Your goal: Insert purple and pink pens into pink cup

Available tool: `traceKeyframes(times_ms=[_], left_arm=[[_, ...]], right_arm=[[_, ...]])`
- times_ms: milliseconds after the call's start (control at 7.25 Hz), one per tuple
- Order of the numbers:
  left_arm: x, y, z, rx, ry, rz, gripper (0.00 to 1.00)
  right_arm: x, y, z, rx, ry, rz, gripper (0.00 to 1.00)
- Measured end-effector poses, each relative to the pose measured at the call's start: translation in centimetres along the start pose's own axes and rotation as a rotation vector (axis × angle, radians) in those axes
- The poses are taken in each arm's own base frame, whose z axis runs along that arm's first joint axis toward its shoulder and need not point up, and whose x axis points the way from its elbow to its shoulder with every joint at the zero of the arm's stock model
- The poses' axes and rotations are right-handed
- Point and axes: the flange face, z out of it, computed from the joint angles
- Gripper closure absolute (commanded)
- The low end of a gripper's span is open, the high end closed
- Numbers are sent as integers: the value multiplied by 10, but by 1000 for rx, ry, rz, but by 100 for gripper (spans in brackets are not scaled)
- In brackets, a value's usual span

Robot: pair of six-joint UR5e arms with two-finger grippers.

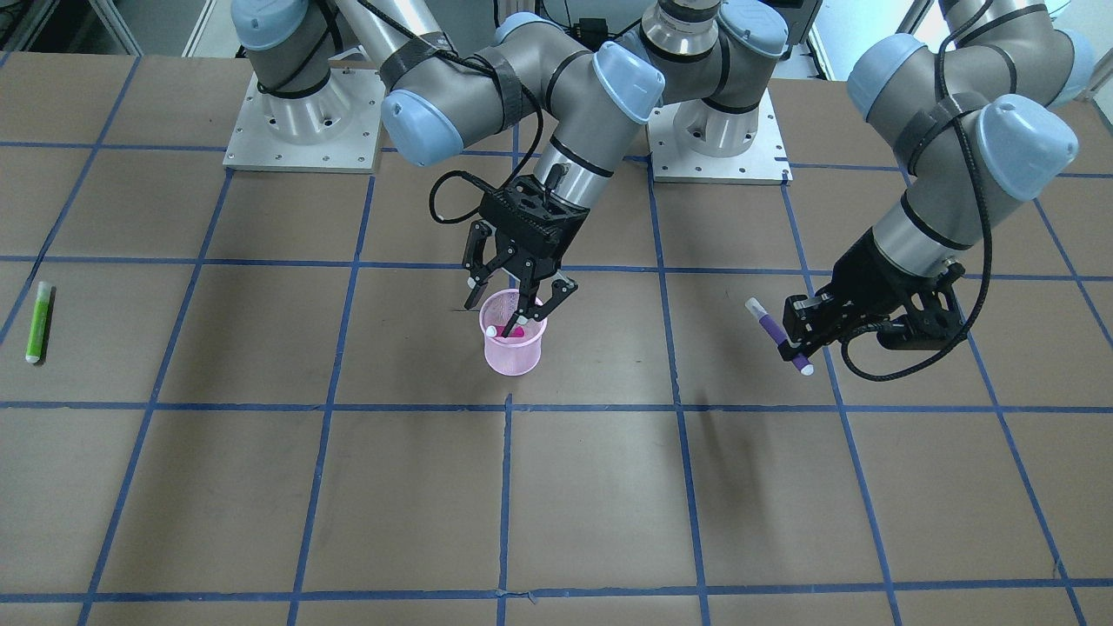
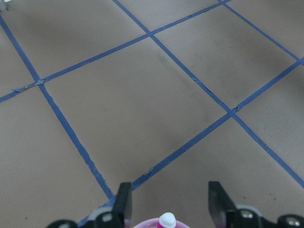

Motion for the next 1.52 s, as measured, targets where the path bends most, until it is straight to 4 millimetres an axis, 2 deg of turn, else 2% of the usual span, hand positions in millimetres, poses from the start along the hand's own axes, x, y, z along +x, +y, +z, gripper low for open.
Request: traceKeyframes(times_ms=[138,276,414,552,690,828,966,1241,1517], left_arm=[[0,-1,0,1,0,1,100],[3,-1,-1,3,2,3,100],[17,1,-2,8,4,23,100],[50,6,-5,38,2,79,100],[90,13,-11,97,4,141,100],[130,25,-16,151,17,184,100],[171,42,-23,197,35,224,100],[241,83,-30,300,31,301,100],[284,124,-6,345,-47,341,100]], right_arm=[[2,-10,-10,-19,-28,-26,0],[9,-43,-20,-67,-73,-68,0],[27,-95,-20,-134,-120,-103,0],[53,-146,-11,-210,-165,-147,0],[81,-188,4,-286,-202,-198,0],[109,-220,20,-378,-226,-245,0],[134,-243,31,-471,-236,-293,0],[167,-268,39,-605,-225,-400,0],[196,-284,58,-693,-237,-487,0]])
